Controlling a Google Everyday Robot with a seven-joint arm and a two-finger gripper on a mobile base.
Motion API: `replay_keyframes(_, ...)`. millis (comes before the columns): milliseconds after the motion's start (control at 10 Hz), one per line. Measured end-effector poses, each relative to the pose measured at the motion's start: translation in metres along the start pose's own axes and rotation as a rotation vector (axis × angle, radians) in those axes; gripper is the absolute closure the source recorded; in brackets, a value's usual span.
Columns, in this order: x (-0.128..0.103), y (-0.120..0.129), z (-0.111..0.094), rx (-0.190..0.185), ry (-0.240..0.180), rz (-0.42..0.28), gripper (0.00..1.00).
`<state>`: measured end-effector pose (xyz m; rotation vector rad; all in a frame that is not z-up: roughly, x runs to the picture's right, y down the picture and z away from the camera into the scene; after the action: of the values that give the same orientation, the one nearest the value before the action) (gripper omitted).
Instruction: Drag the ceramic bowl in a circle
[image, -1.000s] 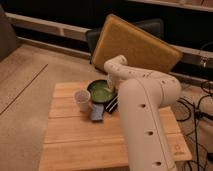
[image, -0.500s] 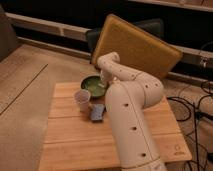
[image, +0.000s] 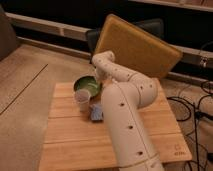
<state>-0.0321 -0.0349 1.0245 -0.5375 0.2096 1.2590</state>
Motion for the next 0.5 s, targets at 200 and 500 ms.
replay_keyframes(200, 0.020, -0.007, -0.010, 0.007, 0.036, -0.008, 1.00)
replay_keyframes(500, 0.063, -0.053, -0.024, 0.084, 0.116, 0.040, 1.00)
